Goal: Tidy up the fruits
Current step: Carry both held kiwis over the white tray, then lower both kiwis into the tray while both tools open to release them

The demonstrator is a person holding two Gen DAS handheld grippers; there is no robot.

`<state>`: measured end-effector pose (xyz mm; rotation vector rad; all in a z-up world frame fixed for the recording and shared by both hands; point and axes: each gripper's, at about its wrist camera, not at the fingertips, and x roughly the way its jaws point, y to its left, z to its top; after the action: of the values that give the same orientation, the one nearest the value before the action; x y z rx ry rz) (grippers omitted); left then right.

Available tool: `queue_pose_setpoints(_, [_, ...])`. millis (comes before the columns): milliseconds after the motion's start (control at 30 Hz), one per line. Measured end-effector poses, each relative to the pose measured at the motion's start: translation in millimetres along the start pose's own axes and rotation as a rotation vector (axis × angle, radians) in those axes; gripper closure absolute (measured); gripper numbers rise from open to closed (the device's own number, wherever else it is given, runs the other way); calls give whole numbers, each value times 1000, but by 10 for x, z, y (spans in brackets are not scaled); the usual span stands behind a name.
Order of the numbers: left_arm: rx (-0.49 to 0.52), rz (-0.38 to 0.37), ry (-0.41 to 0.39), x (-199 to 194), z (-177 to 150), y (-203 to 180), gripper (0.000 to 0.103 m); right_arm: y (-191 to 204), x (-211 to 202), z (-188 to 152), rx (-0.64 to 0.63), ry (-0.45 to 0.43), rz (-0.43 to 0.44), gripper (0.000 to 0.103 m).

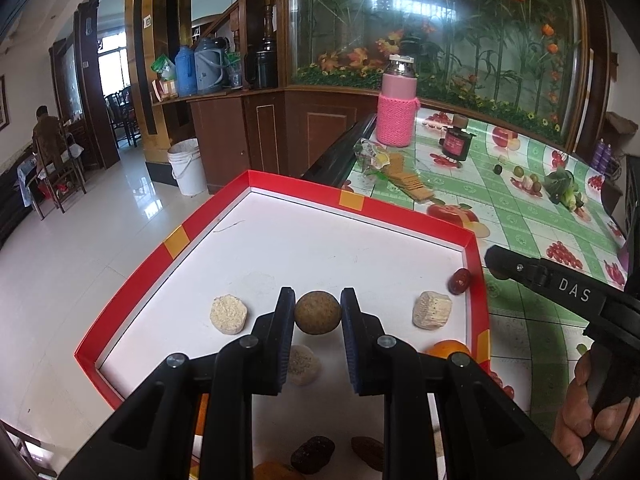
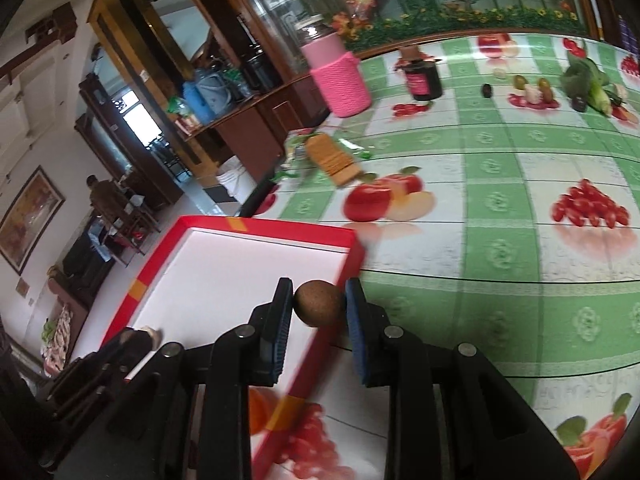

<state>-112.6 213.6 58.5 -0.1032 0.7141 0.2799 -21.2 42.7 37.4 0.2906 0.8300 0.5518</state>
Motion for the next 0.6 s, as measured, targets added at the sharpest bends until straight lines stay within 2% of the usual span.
queue_pose_setpoints(333, [-15, 46, 26, 131, 15, 107, 81, 391, 321, 22, -51, 58, 62, 74])
queue_pose_setpoints(600, [-17, 66, 41, 202, 23, 138, 81, 450, 420, -8, -74, 100, 83, 74])
